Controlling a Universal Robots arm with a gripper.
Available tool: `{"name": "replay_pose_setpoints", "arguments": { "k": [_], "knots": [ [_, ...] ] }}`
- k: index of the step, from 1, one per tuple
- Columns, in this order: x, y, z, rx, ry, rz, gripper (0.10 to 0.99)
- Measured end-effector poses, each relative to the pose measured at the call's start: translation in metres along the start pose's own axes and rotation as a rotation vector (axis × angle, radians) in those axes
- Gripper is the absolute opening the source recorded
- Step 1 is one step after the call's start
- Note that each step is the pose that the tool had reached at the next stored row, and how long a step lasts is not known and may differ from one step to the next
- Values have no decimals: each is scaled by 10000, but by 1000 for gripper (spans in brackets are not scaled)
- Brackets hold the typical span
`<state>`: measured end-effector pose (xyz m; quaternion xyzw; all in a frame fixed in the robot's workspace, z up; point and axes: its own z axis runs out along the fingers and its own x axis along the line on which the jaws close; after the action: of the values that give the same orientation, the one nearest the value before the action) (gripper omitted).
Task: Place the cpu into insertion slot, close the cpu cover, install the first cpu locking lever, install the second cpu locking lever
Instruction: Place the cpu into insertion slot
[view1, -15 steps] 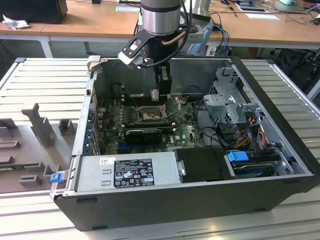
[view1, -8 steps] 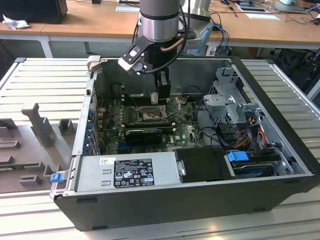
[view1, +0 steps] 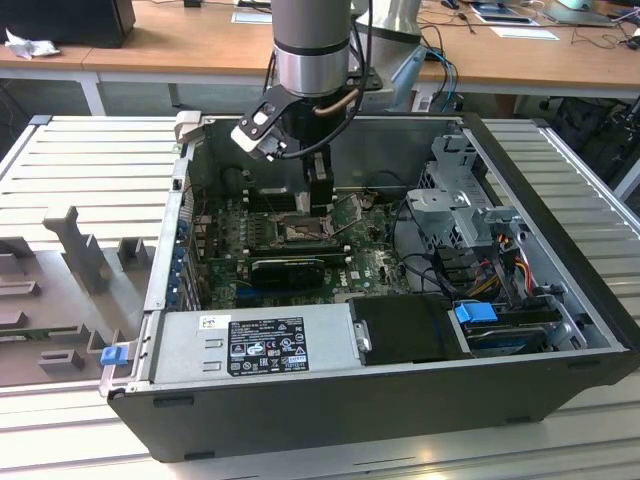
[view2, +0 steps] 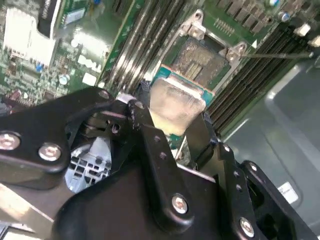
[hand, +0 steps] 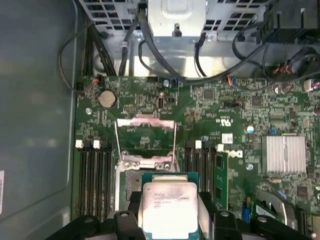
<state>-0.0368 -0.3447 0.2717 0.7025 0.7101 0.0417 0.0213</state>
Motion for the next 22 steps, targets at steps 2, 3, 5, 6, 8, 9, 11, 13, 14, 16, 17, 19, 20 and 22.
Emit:
{"name": "replay_pose_setpoints", "arguments": {
  "k": [2, 3, 5, 6, 8, 9, 11, 13, 14, 16, 17, 19, 20, 22],
  "knots": [
    [28, -42, 65, 1, -2, 2, 525],
    [46, -44, 88, 0, -1, 2, 525],
    [73, -57, 125, 0, 7, -12, 525],
    [84, -64, 144, 1, 10, -24, 525],
    [108, -75, 214, 1, 13, -37, 525],
    [113, -78, 242, 1, 13, -38, 525],
    [115, -82, 281, 2, 18, -40, 525],
    [114, -92, 321, 0, 30, -36, 525],
    [114, -95, 330, 1, 31, -37, 525],
    [113, -108, 335, 2, 28, -27, 525],
    [116, -119, 340, -1, 29, -2, 525],
    [120, -127, 364, -2, 21, 74, 525],
    [122, -128, 381, -3, 21, 76, 525],
    [126, -131, 405, -3, 22, 77, 525]
  ]
}}
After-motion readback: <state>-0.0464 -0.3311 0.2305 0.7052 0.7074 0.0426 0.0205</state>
